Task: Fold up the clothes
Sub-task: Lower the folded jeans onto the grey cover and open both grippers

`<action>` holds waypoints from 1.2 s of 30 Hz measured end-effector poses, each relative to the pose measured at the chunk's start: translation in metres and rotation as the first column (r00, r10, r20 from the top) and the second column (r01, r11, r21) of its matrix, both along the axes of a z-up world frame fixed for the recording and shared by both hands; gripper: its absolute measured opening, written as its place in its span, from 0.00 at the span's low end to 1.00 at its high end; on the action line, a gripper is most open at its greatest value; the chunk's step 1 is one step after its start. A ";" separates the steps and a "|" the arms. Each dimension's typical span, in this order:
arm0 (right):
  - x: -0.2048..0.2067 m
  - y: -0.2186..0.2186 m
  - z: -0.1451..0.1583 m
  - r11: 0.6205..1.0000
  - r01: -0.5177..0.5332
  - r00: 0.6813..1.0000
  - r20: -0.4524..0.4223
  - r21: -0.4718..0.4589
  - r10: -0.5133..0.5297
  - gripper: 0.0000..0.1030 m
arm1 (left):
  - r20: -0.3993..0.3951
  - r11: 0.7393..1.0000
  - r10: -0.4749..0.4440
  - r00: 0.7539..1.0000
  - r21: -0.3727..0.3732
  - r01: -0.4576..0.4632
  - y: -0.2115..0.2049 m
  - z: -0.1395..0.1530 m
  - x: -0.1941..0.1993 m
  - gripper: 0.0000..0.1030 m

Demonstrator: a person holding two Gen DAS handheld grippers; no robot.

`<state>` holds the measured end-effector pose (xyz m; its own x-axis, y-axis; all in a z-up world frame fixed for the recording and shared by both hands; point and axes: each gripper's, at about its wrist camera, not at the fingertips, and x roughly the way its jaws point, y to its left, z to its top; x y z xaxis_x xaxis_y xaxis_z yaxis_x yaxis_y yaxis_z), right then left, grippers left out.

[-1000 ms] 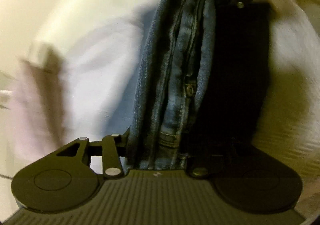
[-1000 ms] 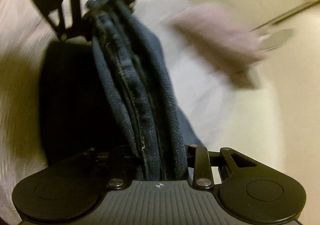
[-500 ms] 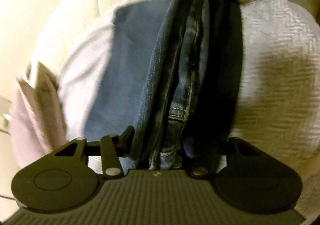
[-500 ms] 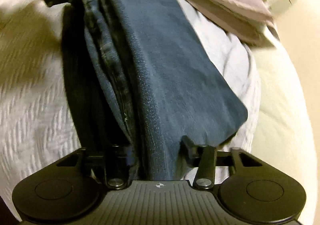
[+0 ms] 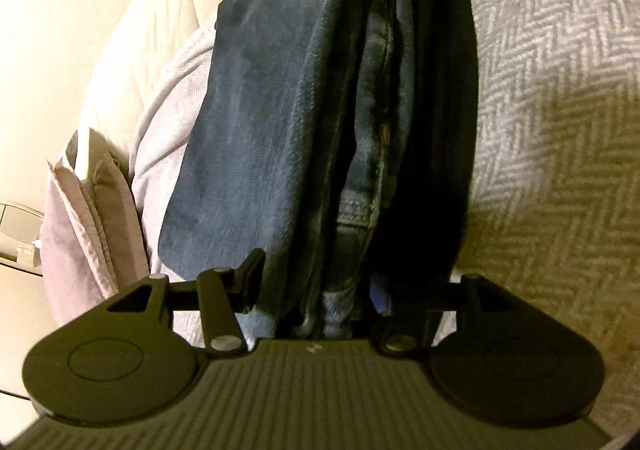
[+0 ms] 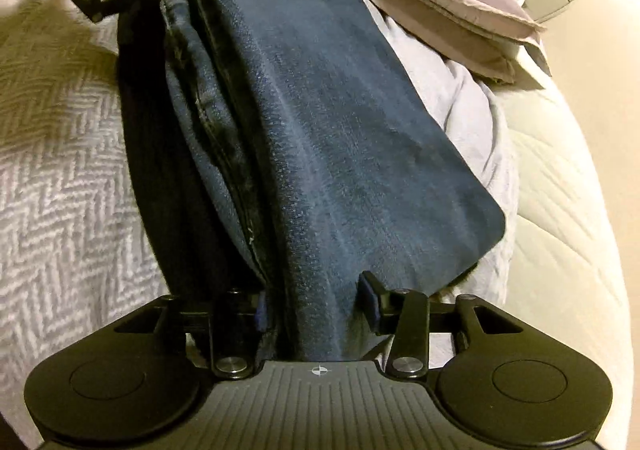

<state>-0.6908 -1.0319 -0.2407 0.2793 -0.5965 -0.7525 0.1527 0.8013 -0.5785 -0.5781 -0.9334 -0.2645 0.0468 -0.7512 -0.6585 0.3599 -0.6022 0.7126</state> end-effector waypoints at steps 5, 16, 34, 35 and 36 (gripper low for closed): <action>-0.015 0.023 0.006 0.999 0.033 0.999 -0.009 0.041 -0.033 0.47 | -0.036 0.998 0.063 0.997 0.011 -0.063 0.022 0.023 0.009 0.49; -0.020 0.032 0.089 0.966 0.154 0.935 0.285 0.206 -0.210 0.47 | -0.428 0.926 0.364 0.828 0.067 -0.372 -0.012 0.111 0.055 0.45; 0.017 -0.244 0.014 0.730 0.395 0.724 0.299 0.558 -0.621 0.39 | -0.490 0.816 0.577 0.653 0.313 -0.486 -0.203 0.052 0.090 0.21; 0.016 -0.249 0.015 0.719 0.395 0.716 0.298 0.572 -0.631 0.39 | -0.494 0.810 0.586 0.642 0.325 -0.488 -0.204 0.054 0.092 0.21; 0.013 -0.252 0.018 0.707 0.393 0.711 0.293 0.589 -0.640 0.39 | -0.495 0.809 0.587 0.640 0.333 -0.484 -0.204 0.057 0.094 0.21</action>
